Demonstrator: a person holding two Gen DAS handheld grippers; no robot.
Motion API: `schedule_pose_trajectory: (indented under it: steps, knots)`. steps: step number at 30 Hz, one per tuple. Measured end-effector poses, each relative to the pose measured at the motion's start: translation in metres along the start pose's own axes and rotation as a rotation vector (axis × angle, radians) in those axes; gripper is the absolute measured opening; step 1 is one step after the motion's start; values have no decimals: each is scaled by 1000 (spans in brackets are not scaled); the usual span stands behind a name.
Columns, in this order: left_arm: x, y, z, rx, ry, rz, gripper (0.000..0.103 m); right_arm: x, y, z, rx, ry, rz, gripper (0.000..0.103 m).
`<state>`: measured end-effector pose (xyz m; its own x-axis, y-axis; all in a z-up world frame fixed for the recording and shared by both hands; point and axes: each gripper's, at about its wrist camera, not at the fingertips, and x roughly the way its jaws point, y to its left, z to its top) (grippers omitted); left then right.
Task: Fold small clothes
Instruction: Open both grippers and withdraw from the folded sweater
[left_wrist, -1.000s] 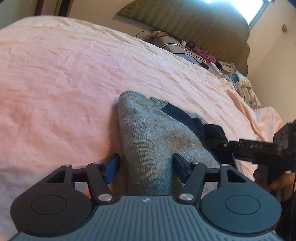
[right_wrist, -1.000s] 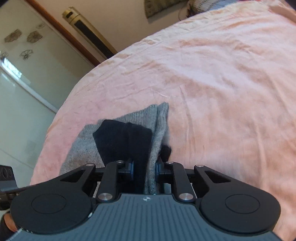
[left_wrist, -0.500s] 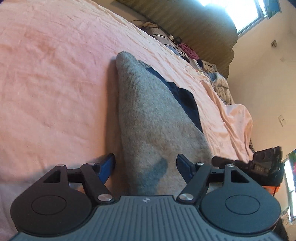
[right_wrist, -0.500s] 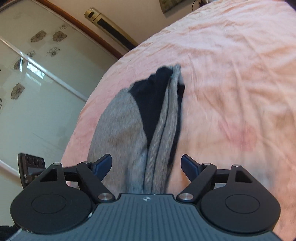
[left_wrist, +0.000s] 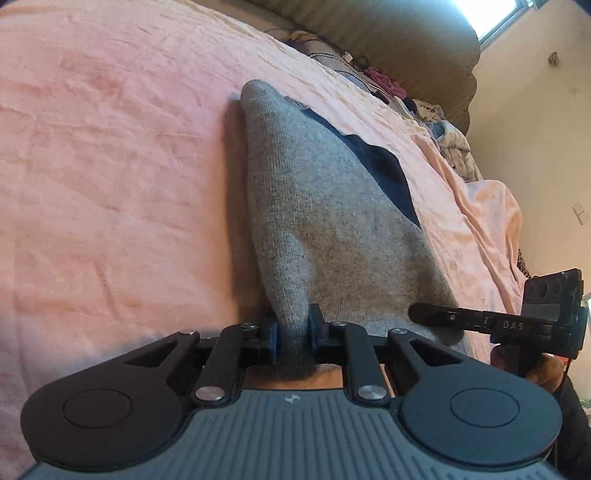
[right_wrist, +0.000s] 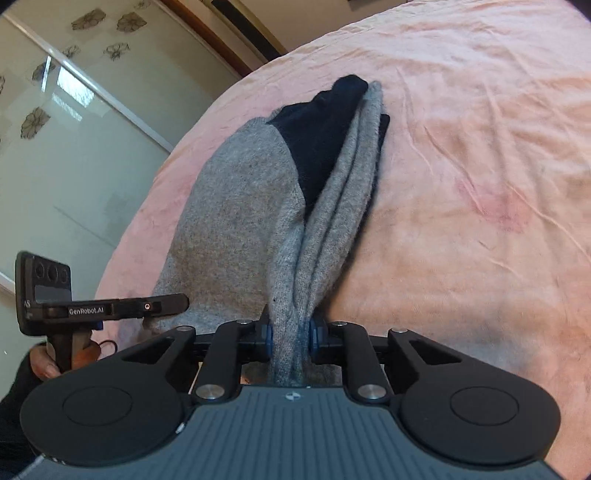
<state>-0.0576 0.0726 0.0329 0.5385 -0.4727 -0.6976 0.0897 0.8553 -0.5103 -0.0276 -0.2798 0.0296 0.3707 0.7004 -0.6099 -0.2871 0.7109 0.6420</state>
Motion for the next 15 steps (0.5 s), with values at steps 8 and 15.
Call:
schedule_pose_trajectory:
  steps: [8,15]
  knots:
    - [-31,-71,-20,373,-269,123,81,-43,46,22,-48,-296,-50,65]
    - [33,-82,-33,450,-168,203,79,51,44,71,-63,-121,-93,79]
